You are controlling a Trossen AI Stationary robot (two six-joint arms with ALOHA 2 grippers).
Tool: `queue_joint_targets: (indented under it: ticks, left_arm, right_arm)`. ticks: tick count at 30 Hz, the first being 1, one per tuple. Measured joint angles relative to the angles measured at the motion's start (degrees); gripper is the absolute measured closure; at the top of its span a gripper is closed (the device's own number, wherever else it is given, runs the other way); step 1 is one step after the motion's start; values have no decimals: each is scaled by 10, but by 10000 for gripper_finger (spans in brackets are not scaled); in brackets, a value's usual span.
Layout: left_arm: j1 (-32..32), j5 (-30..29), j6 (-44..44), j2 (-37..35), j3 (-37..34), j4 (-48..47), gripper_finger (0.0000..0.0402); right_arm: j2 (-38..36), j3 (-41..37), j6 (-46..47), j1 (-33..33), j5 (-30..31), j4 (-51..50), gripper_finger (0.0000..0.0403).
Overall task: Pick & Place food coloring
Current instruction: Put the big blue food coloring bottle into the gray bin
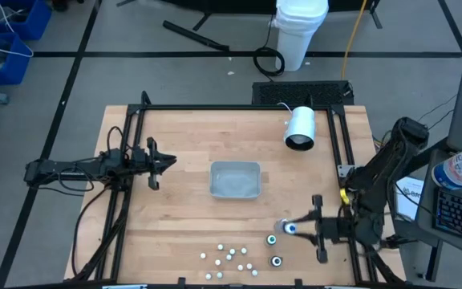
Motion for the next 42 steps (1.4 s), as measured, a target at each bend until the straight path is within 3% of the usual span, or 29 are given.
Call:
queue_joint_targets:
  ticks: [3,9,14,19,26,32,42]
  left_arm:
    - [0,0,0,0,0,0,350]
    - [0,0,0,0,0,0,350]
    - [0,0,3,0,0,0,350]
    - [0,0,14,0,0,0,350]
    - [0,0,16,0,0,0,350]
    - [0,0,16,0,0,0,350]
    - [0,0,21,0,0,2,350]
  right_arm:
    - [-26,4,-27,-53,-19,-8,296]
    - [-35,24,-43,-183,-144,-27,296]
    - [-6,60,-39,-283,-254,-30,296]
    - [62,129,-31,-344,-344,-51,297]
    - [178,226,-45,-389,-363,-45,291]
    - [248,230,-34,-435,-436,54,297]
    - [354,231,-12,-488,-432,97,296]
